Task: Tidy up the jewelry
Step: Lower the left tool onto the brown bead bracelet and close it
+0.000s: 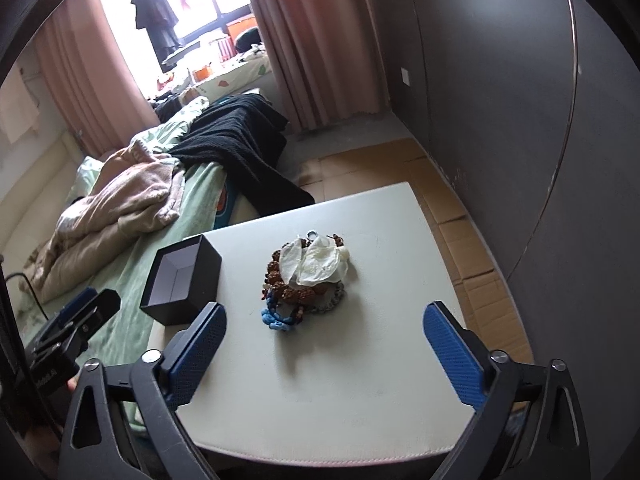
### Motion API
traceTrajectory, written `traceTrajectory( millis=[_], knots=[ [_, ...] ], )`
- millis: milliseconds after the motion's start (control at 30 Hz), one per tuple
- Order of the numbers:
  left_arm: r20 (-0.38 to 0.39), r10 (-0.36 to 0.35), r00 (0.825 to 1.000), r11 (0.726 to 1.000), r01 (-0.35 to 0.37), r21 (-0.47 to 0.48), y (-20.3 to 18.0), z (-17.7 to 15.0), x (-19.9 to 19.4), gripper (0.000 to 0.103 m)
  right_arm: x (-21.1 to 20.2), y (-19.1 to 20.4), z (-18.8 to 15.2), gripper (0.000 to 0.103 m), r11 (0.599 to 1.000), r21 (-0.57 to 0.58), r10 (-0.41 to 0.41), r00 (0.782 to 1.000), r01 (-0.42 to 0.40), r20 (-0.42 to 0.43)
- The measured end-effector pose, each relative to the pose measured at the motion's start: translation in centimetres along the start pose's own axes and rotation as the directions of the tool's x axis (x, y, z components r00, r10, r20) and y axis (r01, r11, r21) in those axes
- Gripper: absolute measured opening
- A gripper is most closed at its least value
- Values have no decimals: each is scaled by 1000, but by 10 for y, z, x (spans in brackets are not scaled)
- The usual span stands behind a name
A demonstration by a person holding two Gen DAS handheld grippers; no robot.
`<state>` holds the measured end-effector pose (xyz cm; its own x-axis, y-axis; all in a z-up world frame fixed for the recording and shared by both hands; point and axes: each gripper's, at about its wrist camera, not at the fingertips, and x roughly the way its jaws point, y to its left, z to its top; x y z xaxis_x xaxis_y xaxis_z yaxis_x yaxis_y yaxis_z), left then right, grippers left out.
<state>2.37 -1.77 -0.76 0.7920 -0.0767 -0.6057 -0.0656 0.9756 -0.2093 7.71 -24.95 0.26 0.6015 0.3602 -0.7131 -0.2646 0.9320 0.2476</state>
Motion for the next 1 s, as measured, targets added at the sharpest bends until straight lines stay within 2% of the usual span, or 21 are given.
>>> traceTrajectory(
  millis=[167, 233, 367, 433, 533, 867, 1000],
  knots=[
    [-43, -34, 998, 999, 34, 12, -6, 1, 17, 78, 16, -10, 6, 96, 999, 51, 12, 1000, -11, -23],
    [-66, -50, 997, 999, 50, 1, -6, 2, 25, 72, 22, -14, 9, 88, 997, 79, 31, 999, -28, -33],
    [-87, -84, 993, 996, 81, -42, -5, 5, 40, 67, 38, -26, 11, 82, 986, 157, 68, 996, -57, -63],
    [-93, -85, 992, 996, 81, -44, -4, 6, 47, 60, 48, -30, 13, 77, 980, 183, 90, 993, -75, -76],
    [-123, -90, 988, 995, 83, -60, -1, 8, 58, 52, 61, -34, 15, 77, 973, 208, 116, 989, -95, -93],
    [-149, -110, 983, 990, 95, -105, 8, 18, 90, 51, 112, -40, 20, 77, 950, 285, 176, 972, -127, -154],
    [-167, -118, 979, 988, 99, -118, 9, 21, 103, 48, 141, -36, 23, 64, 948, 293, 187, 964, -126, -190]
  ],
)
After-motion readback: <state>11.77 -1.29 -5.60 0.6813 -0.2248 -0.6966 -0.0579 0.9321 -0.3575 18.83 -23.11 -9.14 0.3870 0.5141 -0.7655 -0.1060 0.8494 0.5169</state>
